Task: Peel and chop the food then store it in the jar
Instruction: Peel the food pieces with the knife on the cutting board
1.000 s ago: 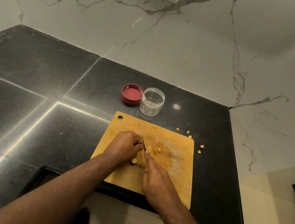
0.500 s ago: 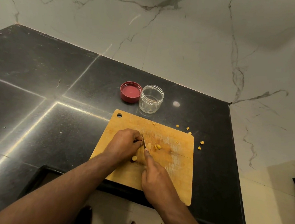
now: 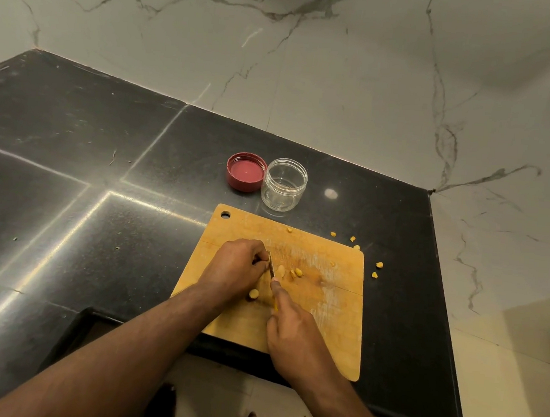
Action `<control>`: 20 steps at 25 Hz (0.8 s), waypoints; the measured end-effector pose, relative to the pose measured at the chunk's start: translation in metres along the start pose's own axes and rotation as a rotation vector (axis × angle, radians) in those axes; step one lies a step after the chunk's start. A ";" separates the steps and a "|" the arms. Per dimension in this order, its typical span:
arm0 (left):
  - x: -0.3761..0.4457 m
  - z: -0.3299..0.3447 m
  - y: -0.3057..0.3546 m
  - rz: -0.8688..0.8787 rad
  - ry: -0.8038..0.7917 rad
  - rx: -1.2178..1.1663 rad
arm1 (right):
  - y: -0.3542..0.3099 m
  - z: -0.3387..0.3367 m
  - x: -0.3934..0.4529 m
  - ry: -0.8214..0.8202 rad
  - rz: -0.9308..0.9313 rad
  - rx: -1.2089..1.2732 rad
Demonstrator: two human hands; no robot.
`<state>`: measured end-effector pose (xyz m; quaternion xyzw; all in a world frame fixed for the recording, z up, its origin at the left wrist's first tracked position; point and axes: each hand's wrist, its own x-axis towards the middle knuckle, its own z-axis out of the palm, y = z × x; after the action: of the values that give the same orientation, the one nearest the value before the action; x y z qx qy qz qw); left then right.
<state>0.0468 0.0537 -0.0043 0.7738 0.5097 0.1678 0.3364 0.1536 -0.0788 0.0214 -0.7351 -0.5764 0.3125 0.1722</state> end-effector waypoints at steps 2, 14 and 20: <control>0.001 -0.001 0.000 -0.005 -0.010 0.005 | -0.001 0.000 -0.002 -0.006 0.003 -0.002; 0.004 -0.005 0.004 -0.064 -0.027 -0.019 | -0.001 -0.001 -0.015 -0.021 0.042 0.030; 0.004 -0.009 0.008 -0.077 -0.047 -0.007 | 0.008 -0.007 -0.035 -0.023 0.088 0.090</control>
<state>0.0482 0.0591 0.0073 0.7563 0.5304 0.1382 0.3572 0.1594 -0.1138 0.0304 -0.7476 -0.5310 0.3536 0.1845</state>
